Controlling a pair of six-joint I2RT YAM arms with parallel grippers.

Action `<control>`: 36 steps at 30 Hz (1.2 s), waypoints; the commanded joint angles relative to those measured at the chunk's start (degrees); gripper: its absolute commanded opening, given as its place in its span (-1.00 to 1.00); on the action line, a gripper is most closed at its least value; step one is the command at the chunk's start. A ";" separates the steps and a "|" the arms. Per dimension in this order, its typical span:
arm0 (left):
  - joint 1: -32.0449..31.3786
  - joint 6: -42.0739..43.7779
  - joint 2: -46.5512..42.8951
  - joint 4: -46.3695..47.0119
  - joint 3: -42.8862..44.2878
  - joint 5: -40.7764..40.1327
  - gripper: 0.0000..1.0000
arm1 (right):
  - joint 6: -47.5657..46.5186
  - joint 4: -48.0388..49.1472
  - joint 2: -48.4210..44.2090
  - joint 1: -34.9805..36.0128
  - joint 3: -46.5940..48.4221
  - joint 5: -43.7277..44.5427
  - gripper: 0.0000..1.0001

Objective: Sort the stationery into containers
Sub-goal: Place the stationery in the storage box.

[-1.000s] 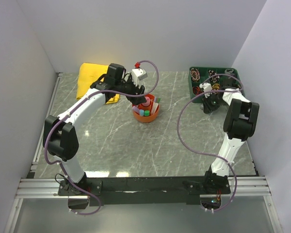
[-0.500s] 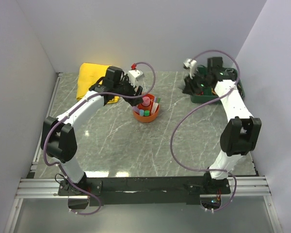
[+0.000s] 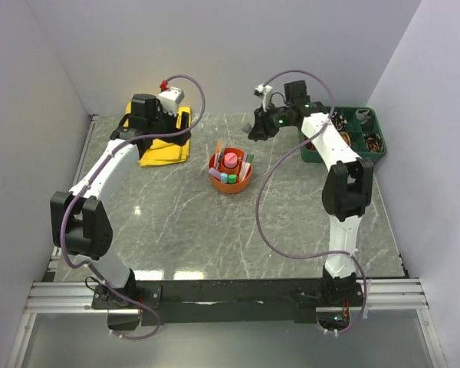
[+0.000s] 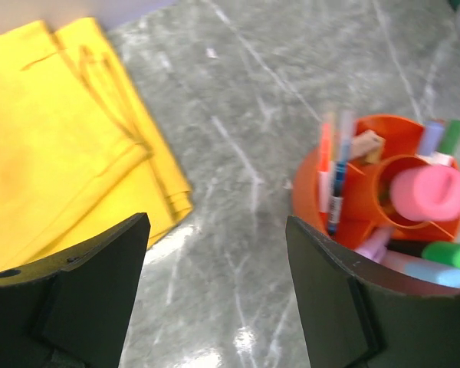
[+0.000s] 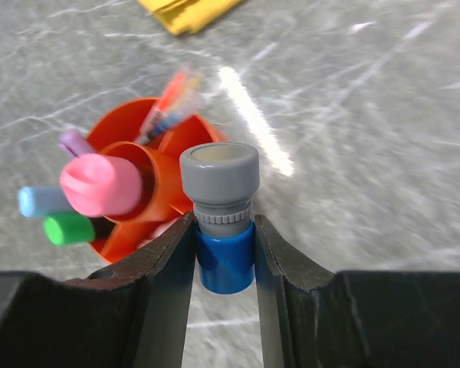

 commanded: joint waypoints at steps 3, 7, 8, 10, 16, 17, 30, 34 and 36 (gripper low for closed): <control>2.13 -1.55 -2.39 1.82 0.43 -2.66 0.56 | 4.54 3.45 1.15 3.76 1.40 -3.30 -0.75; 2.22 -1.29 -2.74 1.30 -0.27 -2.13 0.56 | 7.69 6.53 2.55 4.99 0.96 -3.22 -0.75; 2.22 -1.38 -2.74 1.38 -0.36 -2.04 0.56 | 8.31 6.71 3.07 5.17 1.48 -3.04 -0.74; 2.22 -1.46 -2.83 1.30 -0.45 -1.95 0.56 | 9.54 7.06 4.66 5.79 1.92 -2.87 -0.75; 2.22 -1.11 -2.21 1.21 0.26 -1.25 0.57 | 8.85 6.10 6.86 6.67 2.01 -0.06 -0.75; 2.22 -1.20 -2.21 1.21 0.26 -1.16 0.57 | 8.50 5.31 7.64 6.76 2.62 0.29 -0.75; 2.40 -1.82 -1.60 1.47 -0.45 -0.02 0.56 | 7.70 1.53 6.60 6.84 0.78 2.05 -0.30; 2.40 -1.99 -1.60 1.73 -0.71 0.33 0.56 | 8.49 1.96 5.54 6.84 0.43 3.19 -0.17; 2.40 -2.08 -1.77 1.91 -0.89 0.68 0.56 | 8.67 2.05 5.02 6.84 0.26 3.37 -0.09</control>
